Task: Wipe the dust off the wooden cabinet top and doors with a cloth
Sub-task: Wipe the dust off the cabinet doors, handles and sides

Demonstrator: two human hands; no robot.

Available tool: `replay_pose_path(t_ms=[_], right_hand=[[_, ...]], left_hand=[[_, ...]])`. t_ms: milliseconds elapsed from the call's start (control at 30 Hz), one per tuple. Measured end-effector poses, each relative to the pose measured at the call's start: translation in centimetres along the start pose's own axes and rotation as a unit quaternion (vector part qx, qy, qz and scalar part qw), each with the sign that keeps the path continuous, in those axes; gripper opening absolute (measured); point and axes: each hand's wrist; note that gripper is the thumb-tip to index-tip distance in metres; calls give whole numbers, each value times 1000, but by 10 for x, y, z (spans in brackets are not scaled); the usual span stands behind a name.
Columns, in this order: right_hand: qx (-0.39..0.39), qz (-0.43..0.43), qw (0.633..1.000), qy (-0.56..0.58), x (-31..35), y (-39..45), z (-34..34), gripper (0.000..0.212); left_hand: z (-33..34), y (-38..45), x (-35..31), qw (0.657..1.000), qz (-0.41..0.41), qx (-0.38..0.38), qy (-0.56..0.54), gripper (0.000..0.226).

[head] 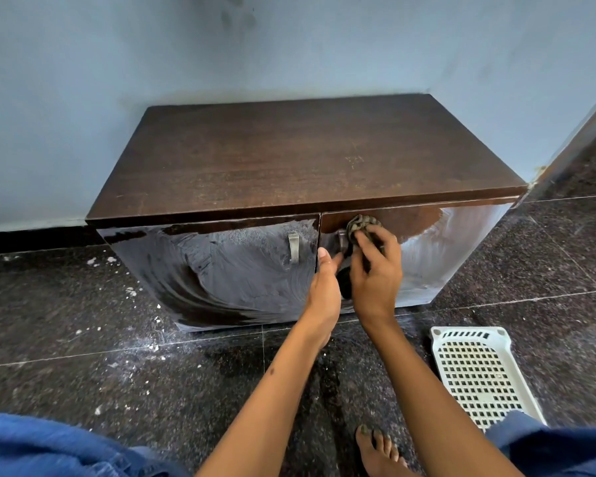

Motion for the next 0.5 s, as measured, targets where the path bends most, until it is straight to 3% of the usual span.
replay_pose_path(t_ms=[133, 367, 500], right_hand=[[-55, 45, 997, 5, 16, 4, 9, 26], [45, -68, 983, -167, 32, 4, 12, 24], [84, -74, 970, -217, 31, -5, 10, 27]], left_hand=[[-1, 3, -2, 999, -5, -2, -43, 61], [-1, 2, -2, 983, -68, -104, -134, 65], [-2, -2, -9, 969, -94, -152, -171, 66]])
Point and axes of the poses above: each hand's wrist, its own y-axis towards the middle knuckle, its own z-axis out of the palm, x = y × z, and after that the axes turned 15 degrees about y, right-handed
